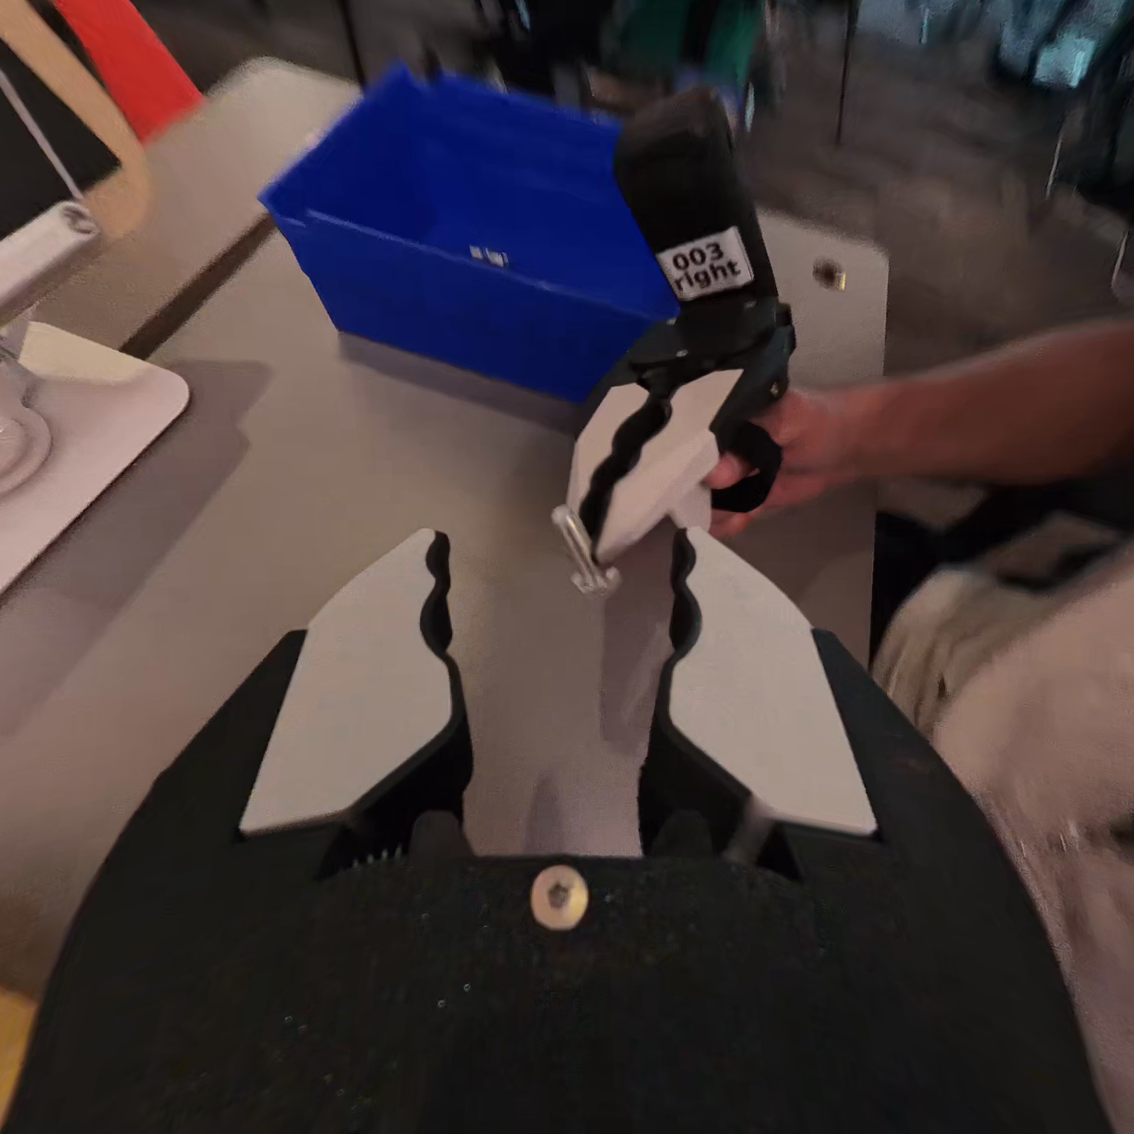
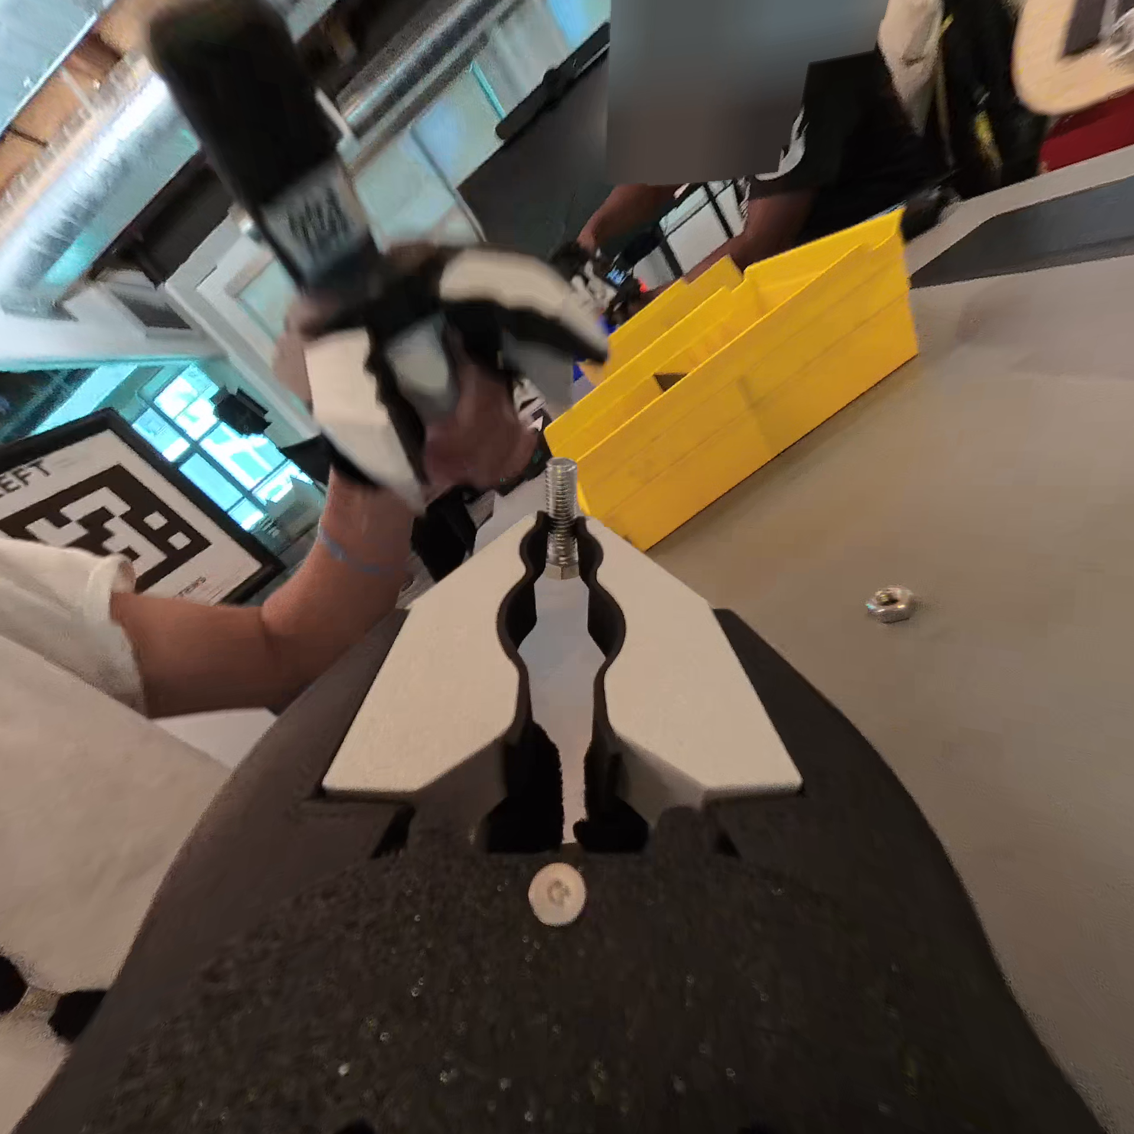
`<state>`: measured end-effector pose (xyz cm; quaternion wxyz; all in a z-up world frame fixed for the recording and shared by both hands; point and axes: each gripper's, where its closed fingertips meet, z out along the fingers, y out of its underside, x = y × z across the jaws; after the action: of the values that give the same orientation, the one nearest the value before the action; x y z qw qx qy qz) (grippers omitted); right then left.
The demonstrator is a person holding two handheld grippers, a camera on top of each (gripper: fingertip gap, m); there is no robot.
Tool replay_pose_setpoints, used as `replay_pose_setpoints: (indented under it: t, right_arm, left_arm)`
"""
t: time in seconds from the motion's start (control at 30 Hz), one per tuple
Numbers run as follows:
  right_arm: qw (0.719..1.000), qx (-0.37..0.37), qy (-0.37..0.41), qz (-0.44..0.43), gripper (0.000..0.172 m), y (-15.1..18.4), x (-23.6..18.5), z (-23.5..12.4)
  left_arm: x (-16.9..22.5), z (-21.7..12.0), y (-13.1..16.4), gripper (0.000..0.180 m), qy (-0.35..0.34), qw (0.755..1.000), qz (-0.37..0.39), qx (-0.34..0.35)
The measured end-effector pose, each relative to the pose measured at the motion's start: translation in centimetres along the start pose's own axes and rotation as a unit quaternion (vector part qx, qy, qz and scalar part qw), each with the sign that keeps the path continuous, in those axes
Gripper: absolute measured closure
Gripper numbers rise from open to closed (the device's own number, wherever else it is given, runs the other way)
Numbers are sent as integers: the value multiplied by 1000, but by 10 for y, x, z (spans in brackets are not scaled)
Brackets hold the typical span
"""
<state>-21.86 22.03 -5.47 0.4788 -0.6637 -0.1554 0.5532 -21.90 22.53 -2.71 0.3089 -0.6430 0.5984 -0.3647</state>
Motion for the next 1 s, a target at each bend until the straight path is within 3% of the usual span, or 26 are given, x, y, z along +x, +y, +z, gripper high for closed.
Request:
replay_pose_setpoints:
  t: [0.07, 0.23, 0.33, 0.53, 0.73, 1.0]
  right_arm:
    - [1000, 13, 21, -19, 163, -7, 4, -6]
    - [994, 23, 67, -83, 163, -9, 0, -5]
    - [991, 29, 84, -99, 163, -3, -11, 3]
    - [990, 34, 90, -108, 163, 11, -22, 15]
    - [996, 40, 60, -59, 163, 15, -22, 18]
    - [996, 30, 55, -59, 163, 21, -21, 23]
  left_arm:
    - [12, 10, 18, 112, -21, 997, -32, 74]
    - [3, 31, 69, 100, -197, 965, -81, 152]
    - [1, 37, 76, 101, -247, 956, -55, 147]
    - [12, 22, 51, 130, -224, 950, -34, 213]
    - [18, 16, 57, 131, -187, 958, -12, 215]
    - [18, 8, 55, 154, -189, 950, 9, 249]
